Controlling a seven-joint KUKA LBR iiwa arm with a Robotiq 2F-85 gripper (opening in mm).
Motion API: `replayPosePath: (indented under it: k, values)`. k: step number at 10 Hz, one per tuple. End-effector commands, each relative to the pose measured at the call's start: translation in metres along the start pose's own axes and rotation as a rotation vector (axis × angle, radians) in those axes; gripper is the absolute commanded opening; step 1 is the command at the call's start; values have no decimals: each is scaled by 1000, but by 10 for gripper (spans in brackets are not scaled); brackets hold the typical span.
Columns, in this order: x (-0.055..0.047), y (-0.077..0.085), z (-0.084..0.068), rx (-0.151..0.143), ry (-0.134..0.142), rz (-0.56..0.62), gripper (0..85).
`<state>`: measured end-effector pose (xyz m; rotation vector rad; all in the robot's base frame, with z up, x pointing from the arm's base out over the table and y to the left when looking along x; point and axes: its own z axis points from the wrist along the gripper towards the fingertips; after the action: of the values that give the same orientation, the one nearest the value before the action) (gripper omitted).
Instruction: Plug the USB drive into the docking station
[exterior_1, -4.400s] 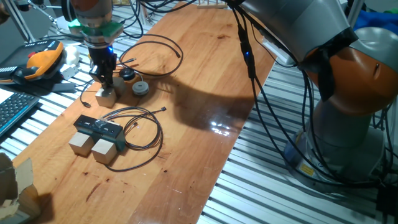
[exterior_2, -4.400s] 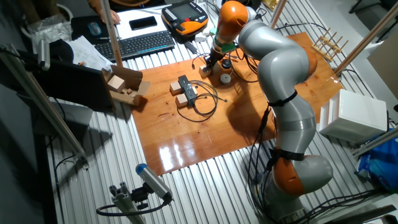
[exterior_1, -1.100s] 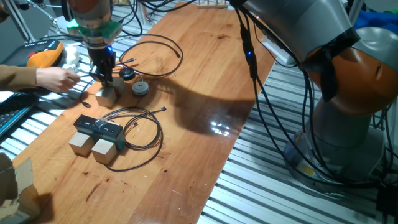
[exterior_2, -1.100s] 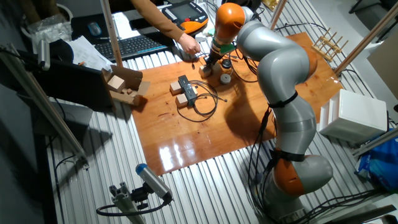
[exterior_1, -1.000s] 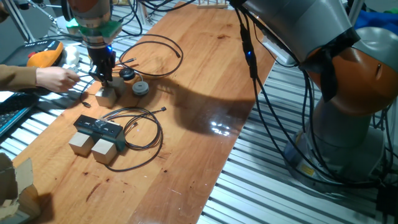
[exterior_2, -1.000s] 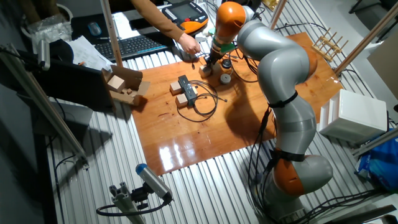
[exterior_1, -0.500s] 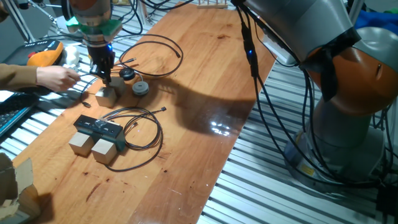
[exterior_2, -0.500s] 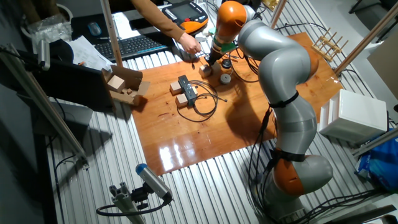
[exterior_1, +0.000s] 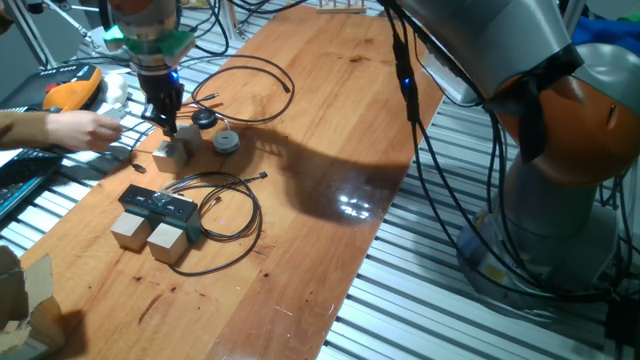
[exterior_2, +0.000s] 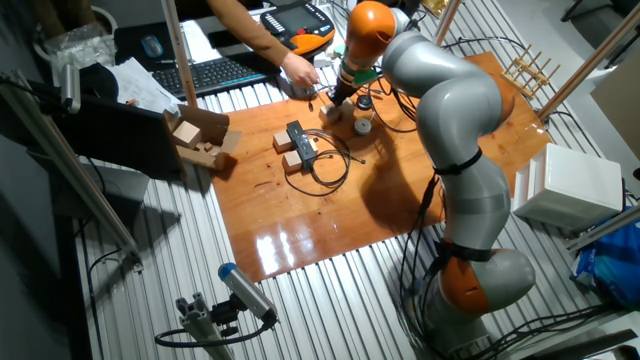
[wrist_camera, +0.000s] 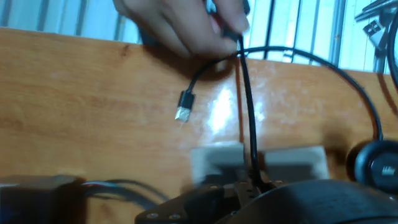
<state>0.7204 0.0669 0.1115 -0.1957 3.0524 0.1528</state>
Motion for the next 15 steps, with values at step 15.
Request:
replayPosePath:
  k: [15]
  values:
    - [46, 50, -26, -30, -13, 222, 0]
